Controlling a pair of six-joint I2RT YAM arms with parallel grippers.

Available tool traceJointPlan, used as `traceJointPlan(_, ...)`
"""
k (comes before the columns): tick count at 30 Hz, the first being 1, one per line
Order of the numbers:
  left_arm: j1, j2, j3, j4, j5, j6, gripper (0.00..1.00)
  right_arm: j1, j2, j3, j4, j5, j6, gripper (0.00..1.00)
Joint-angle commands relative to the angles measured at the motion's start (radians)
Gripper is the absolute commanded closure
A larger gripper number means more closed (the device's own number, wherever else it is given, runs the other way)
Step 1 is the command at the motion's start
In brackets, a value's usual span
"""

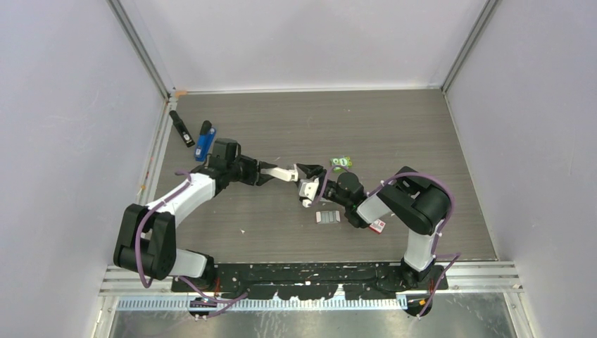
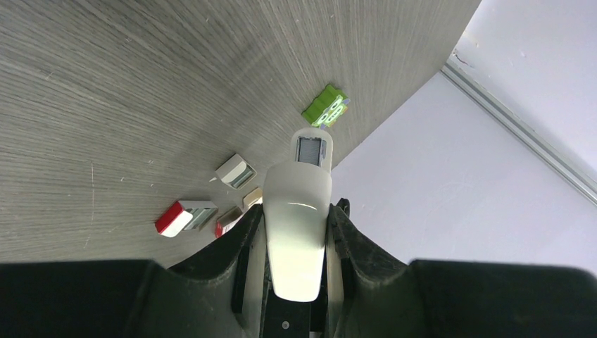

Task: Unload the staples from the stapler
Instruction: Unload the staple at the center of the board.

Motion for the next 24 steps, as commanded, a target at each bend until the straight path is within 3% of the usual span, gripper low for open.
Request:
traceJointPlan(1,0.005,-0.04,-0.008,0.048,0.04,-0.011,1.0,0.007,-0.036,0.008,0.098,-0.028,-0.006,0.49)
traceJointPlan(12,0.005,-0.066,-0.008,0.03,0.042,-0.009,1.0,0.018,-0.039,0.011,0.091,-0.045,-0.012,0.46)
traceJointPlan(24,0.004,-0.077,-0.026,0.036,0.051,-0.007,1.0,0.018,-0.068,0.002,0.065,-0.057,-0.04,0.76)
